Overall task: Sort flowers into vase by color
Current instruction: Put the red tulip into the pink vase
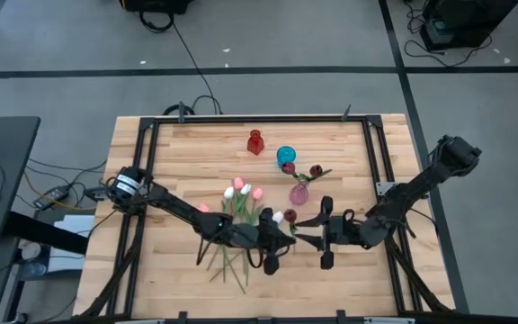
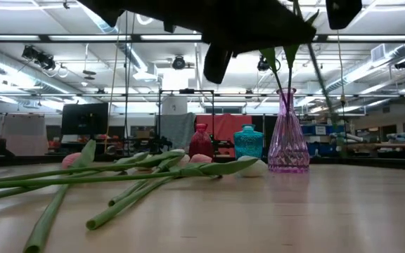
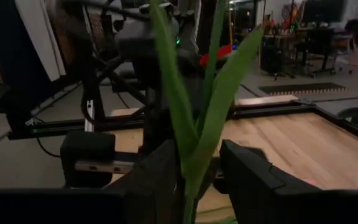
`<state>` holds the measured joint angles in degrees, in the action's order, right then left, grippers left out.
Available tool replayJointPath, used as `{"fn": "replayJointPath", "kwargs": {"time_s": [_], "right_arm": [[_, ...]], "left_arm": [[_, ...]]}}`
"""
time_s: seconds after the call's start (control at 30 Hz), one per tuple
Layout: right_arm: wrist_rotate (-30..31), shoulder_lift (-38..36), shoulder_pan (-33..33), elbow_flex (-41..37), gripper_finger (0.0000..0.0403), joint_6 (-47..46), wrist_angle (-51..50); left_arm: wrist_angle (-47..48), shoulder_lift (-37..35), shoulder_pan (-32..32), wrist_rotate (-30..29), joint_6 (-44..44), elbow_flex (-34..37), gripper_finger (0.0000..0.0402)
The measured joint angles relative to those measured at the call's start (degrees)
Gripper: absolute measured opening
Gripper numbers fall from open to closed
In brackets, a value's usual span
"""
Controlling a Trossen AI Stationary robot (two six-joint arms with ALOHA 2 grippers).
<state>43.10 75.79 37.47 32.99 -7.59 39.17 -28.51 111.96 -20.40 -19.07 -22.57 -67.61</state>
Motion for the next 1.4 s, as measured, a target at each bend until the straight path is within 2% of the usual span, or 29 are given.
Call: {"fn": "replayJointPath", "kwargs": {"time_s": [0.4, 0.63, 0.8, 0.97, 1.17, 1.4], "right_arm": [[-0.6, -0.2, -0.6, 0.0, 0.0139, 0.1, -1.7], [-1.9, -0.2, -1.0, 0.0, 0.0138, -0.3, -1.2], [-2.7, -0.2, -1.5, 0.0, 0.0138, -0.4, -0.5], [-3.2, -2.8, -1.4, 0.0, 0.0138, -0.2, -0.3], [-7.6, -4.8, -1.4, 0.0, 0.0138, -0.2, -0.4], [-6.7, -4.7, -1.7, 0.0, 0.0138, -1.7, -3.2]], "left_arm": [[9.4, 0.0, -0.4, 6.7, -3.5, -0.1, 0.0], [10.5, 0.0, -0.5, 8.6, -3.3, 0.0, 0.0], [10.4, 0.0, -0.6, 12.9, -0.3, 0.0, 0.0], [10.4, 0.0, -0.6, 13.4, 0.8, 0.0, 0.0], [9.1, 0.0, -0.6, 13.4, 1.1, 0.0, 0.0], [9.0, 0.1, -0.2, 12.7, 1.7, -1.3, 0.0]]}}
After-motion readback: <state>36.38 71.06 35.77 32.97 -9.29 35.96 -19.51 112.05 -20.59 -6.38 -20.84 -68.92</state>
